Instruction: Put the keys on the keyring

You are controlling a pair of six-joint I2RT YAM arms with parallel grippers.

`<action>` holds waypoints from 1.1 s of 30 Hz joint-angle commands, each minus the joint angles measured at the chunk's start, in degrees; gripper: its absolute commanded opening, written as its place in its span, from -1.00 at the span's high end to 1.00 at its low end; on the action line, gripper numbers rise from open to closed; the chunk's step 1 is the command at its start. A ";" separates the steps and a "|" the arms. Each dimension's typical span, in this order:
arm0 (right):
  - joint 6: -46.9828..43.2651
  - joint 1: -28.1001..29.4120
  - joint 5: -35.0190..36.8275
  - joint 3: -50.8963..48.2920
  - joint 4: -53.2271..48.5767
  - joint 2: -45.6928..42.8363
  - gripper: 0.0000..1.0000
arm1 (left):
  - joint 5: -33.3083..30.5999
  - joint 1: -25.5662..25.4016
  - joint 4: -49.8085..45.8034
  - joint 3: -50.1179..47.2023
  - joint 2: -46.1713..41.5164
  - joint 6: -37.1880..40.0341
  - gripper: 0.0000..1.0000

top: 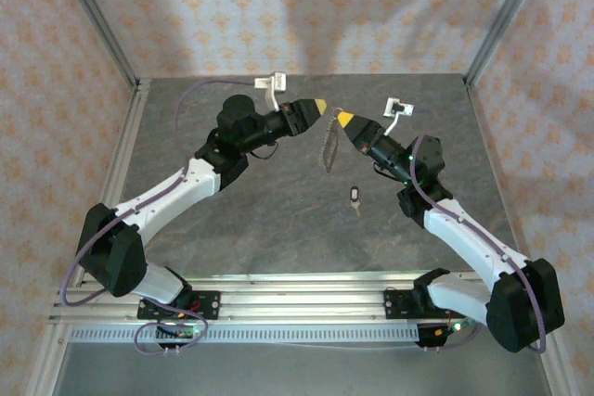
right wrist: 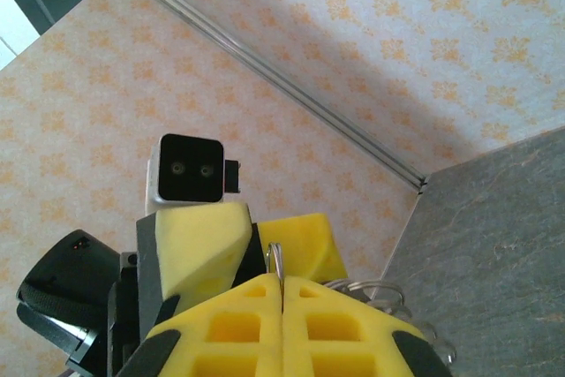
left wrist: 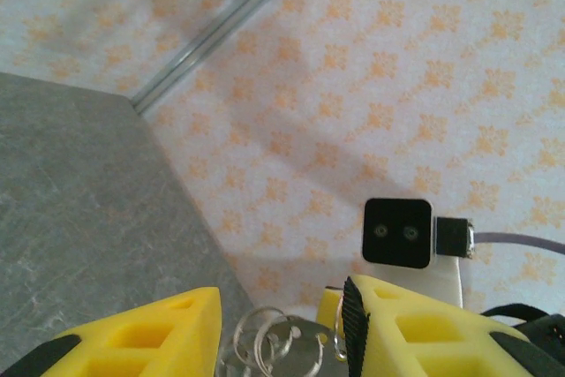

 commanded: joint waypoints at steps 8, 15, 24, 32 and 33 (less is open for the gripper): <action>0.19 0.27 0.19 2.78 1.39 0.82 1.00 | 0.08 -1.84 2.69 3.31 2.50 1.54 0.16; 0.04 0.27 -0.60 2.73 1.48 1.22 1.00 | 0.36 -2.46 1.99 5.17 4.05 2.16 0.17; -1.12 0.27 -0.42 2.73 0.12 1.27 1.00 | 1.06 -2.82 2.78 4.90 4.55 2.32 0.39; -1.39 0.28 -0.12 2.82 -0.02 2.26 1.00 | 2.54 -2.99 3.26 3.97 4.34 2.95 0.37; -1.47 0.29 -0.03 2.82 -0.10 2.28 1.00 | 2.54 -2.99 3.28 3.75 4.32 3.02 0.37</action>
